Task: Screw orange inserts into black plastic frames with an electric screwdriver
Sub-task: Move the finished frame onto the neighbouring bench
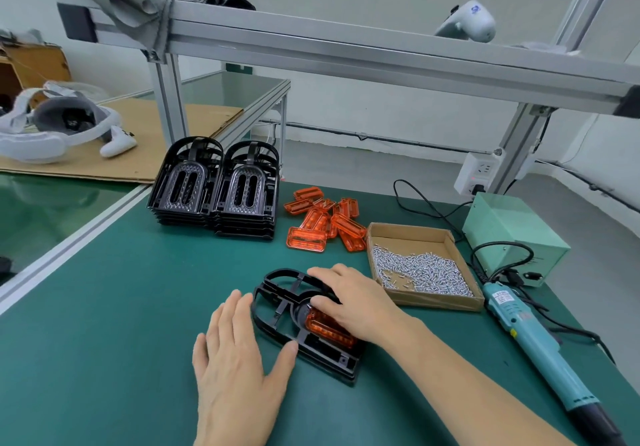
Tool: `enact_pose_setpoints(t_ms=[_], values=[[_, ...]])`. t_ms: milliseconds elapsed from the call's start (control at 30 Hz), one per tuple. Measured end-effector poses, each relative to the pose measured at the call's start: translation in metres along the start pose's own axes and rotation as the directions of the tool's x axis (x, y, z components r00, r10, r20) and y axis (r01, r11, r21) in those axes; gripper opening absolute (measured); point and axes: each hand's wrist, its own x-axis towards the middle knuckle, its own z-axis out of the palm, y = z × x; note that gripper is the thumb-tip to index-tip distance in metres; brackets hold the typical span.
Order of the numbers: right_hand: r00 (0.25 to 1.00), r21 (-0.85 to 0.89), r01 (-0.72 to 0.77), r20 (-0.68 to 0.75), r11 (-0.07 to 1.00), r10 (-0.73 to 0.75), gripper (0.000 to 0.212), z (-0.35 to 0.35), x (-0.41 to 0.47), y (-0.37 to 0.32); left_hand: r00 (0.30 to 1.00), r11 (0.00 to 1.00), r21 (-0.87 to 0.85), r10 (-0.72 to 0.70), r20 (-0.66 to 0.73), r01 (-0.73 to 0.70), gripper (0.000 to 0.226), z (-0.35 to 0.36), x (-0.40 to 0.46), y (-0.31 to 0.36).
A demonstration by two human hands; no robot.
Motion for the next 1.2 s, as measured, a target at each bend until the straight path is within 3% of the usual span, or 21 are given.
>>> enact_pose_setpoints(t_ms=[200, 400, 500, 600, 633, 667, 700, 733, 767, 800, 867, 933, 1033, 1133, 1200], values=[[0.997, 0.027, -0.022, -0.074, 0.999, 0.024, 0.054, 0.001, -0.004, -0.004, 0.999, 0.993, 0.117, -0.025, 0.04, 0.02, 0.082, 0.008, -0.011, 0.004], [0.988, -0.003, -0.138, -0.065, 0.99, 0.137, 0.036, 0.002, -0.017, 0.004, 0.993, 0.979, 0.202, -0.046, 0.107, 0.024, 0.093, 0.007, -0.008, 0.003], [0.985, 0.077, -0.15, -0.071, 0.986, 0.155, 0.031, -0.002, -0.019, 0.004, 0.987, 0.995, 0.087, -0.052, 0.153, 0.039, 0.095, 0.007, -0.003, 0.011], [0.965, 0.326, -0.206, -0.089, 0.923, 0.246, 0.025, -0.011, -0.019, 0.008, 0.994, 0.99, -0.141, 0.02, 0.107, -0.005, 0.091, 0.005, 0.002, 0.018], [0.941, 0.514, -0.243, -0.082, 0.823, 0.329, 0.023, -0.015, -0.019, 0.01, 0.995, 0.979, -0.203, 0.037, 0.087, -0.019, 0.089, 0.004, 0.004, 0.021], [0.897, 0.736, -0.28, -0.028, 0.616, 0.441, 0.023, -0.019, -0.018, 0.012, 0.995, 0.971, -0.238, 0.05, 0.085, -0.028, 0.087, 0.002, 0.006, 0.024], [0.848, 0.9, -0.284, 0.074, 0.332, 0.524, 0.025, -0.024, -0.018, 0.013, 0.994, 0.967, -0.252, 0.063, 0.092, -0.039, 0.085, 0.0, 0.007, 0.026], [0.815, 0.967, -0.248, 0.17, 0.067, 0.554, 0.027, -0.03, -0.019, 0.014, 0.992, 0.965, -0.256, 0.079, 0.098, -0.052, 0.083, -0.002, 0.008, 0.029], [0.803, 0.973, -0.21, 0.229, -0.097, 0.55, 0.027, -0.035, -0.019, 0.015, 0.991, 0.964, -0.259, 0.093, 0.101, -0.064, 0.082, -0.002, 0.009, 0.03], [0.805, 0.966, -0.205, 0.257, -0.156, 0.534, 0.027, -0.038, -0.019, 0.016, 0.989, 0.962, -0.266, 0.101, 0.107, -0.069, 0.08, -0.003, 0.009, 0.031], [0.818, 0.965, -0.241, 0.262, -0.109, 0.512, 0.027, -0.038, -0.02, 0.014, 0.988, 0.947, -0.312, 0.109, 0.11, -0.07, 0.075, -0.003, 0.009, 0.032], [0.822, 0.961, -0.271, 0.204, 0.051, 0.531, 0.025, -0.032, -0.02, 0.007, 0.988, 0.895, -0.445, 0.098, 0.12, -0.035, 0.069, -0.003, 0.01, 0.036], [0.864, 0.91, -0.239, 0.041, 0.338, 0.501, 0.021, -0.018, -0.019, -0.01, 0.986, 0.675, -0.729, 0.016, 0.163, 0.11, 0.061, -0.004, 0.017, 0.04], [0.9, 0.802, -0.209, -0.066, 0.56, 0.43, 0.017, -0.003, -0.018, -0.03, 0.982, 0.489, -0.853, -0.038, 0.186, 0.181, 0.037, -0.001, 0.028, 0.036], [0.919, 0.747, -0.168, -0.118, 0.643, 0.377, 0.029, 0.004, -0.015, -0.038, 0.983, 0.454, -0.872, -0.106, 0.153, 0.184, 0.054, 0.0, 0.035, 0.028]])
